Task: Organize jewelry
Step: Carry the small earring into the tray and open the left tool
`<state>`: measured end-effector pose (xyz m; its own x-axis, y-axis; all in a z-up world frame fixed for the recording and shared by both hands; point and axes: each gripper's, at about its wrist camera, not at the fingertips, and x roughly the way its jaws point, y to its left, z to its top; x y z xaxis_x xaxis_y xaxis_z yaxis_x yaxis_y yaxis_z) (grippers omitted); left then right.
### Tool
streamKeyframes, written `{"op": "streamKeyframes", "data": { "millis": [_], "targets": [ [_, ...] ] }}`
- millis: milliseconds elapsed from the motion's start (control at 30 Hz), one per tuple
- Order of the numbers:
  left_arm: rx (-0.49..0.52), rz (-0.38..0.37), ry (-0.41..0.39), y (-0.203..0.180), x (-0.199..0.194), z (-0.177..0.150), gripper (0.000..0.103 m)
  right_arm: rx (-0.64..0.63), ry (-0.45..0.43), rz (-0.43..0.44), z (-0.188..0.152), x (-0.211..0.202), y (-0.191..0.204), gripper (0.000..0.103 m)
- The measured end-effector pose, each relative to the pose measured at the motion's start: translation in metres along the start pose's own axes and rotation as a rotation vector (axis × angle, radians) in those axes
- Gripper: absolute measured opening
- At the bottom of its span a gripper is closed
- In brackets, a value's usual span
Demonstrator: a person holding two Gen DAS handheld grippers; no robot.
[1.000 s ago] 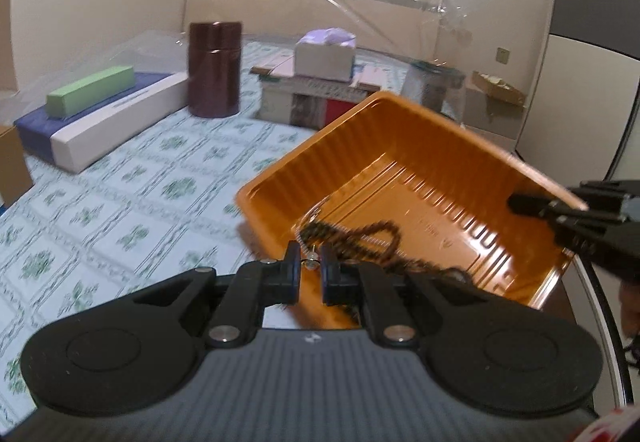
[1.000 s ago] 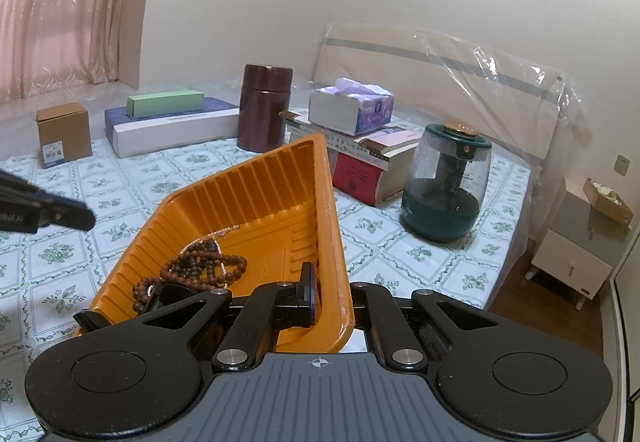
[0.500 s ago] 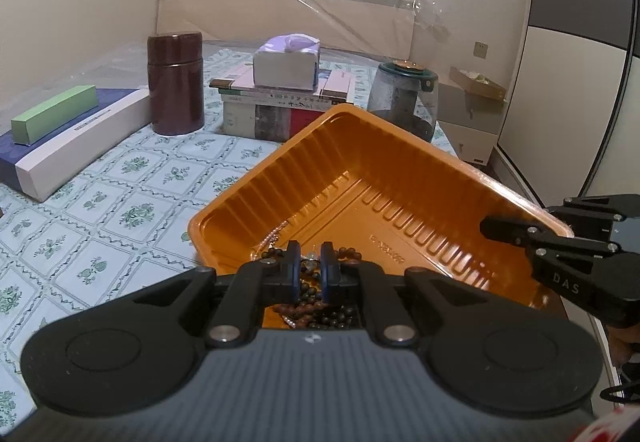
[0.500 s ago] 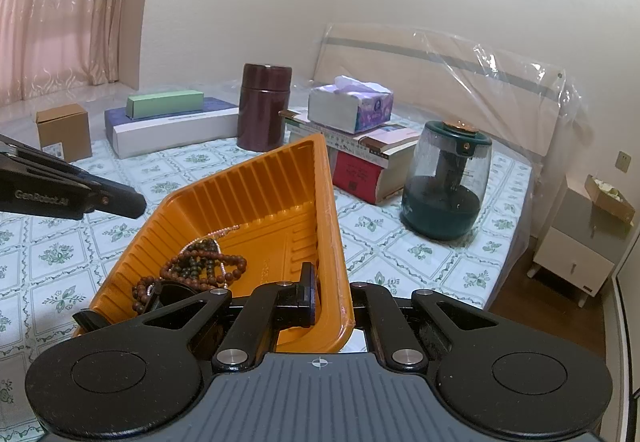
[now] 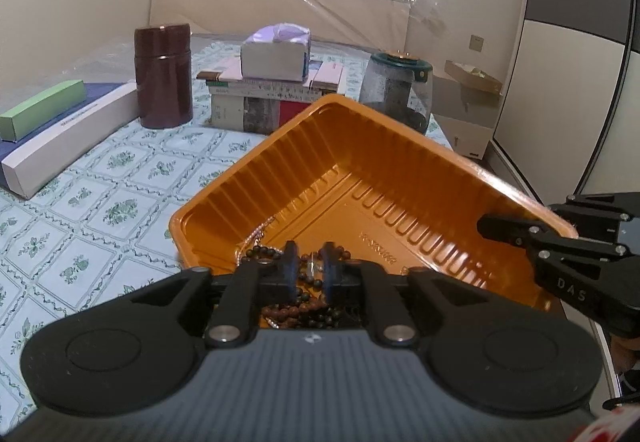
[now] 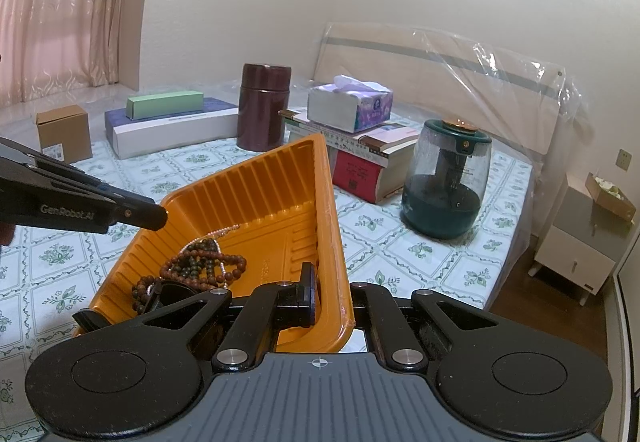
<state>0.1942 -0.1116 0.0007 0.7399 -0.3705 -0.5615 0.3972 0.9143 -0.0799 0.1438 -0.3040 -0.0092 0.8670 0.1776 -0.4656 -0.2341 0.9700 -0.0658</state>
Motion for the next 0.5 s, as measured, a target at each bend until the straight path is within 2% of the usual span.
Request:
{"op": "streamKeyframes", "data": {
  "millis": [200,500],
  "targets": [
    [-0.018,0.023,-0.004,0.008,-0.008,-0.006,0.018,0.004,0.0,-0.001,-0.002,0.0,0.001,0.006],
    [-0.07,0.091,-0.009,0.036,-0.039,-0.023,0.018,0.006,0.0,-0.001,-0.003,-0.001,0.002,0.006]
  ]
}}
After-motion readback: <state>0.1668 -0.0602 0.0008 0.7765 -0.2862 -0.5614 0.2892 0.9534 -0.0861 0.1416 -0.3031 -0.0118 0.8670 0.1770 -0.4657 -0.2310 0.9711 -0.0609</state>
